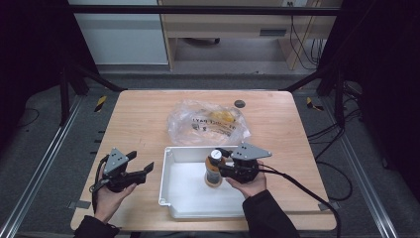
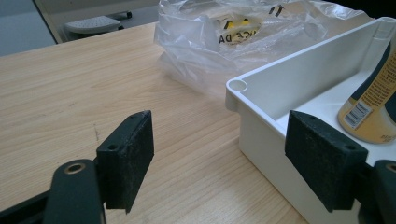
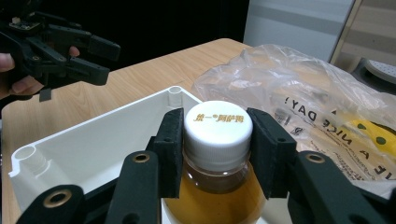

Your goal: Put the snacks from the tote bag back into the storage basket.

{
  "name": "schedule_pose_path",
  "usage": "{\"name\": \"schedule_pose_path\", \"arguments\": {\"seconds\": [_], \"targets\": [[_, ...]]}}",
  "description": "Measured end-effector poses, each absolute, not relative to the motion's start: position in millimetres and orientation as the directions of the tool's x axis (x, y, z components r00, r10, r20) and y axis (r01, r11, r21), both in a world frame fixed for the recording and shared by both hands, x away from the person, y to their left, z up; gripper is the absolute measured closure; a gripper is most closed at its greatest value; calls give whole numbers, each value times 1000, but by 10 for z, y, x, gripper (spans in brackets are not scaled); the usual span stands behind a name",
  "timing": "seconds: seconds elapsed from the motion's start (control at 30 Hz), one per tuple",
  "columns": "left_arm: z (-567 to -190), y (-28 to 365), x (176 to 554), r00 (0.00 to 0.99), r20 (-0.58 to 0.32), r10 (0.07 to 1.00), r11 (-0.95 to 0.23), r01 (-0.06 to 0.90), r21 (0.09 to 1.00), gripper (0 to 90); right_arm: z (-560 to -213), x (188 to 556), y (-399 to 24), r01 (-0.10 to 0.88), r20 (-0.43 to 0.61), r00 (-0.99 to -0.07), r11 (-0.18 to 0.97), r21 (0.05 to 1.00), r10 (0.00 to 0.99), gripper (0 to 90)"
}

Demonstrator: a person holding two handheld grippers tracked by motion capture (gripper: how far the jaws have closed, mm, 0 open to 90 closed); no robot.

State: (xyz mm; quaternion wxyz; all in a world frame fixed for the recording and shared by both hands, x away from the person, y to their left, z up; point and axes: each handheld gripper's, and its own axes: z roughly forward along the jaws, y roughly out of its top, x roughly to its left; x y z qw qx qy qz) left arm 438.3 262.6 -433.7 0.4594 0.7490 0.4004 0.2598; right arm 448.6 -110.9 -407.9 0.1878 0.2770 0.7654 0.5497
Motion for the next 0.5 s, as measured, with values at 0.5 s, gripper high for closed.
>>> {"name": "schedule_pose_path", "arguments": {"seconds": [0.5], "targets": [[-4342, 2621, 4376, 546, 22, 837, -261, 364, 894, 233, -4103, 4471, -1108, 215, 13, -769, 239, 947, 640, 532]]}}
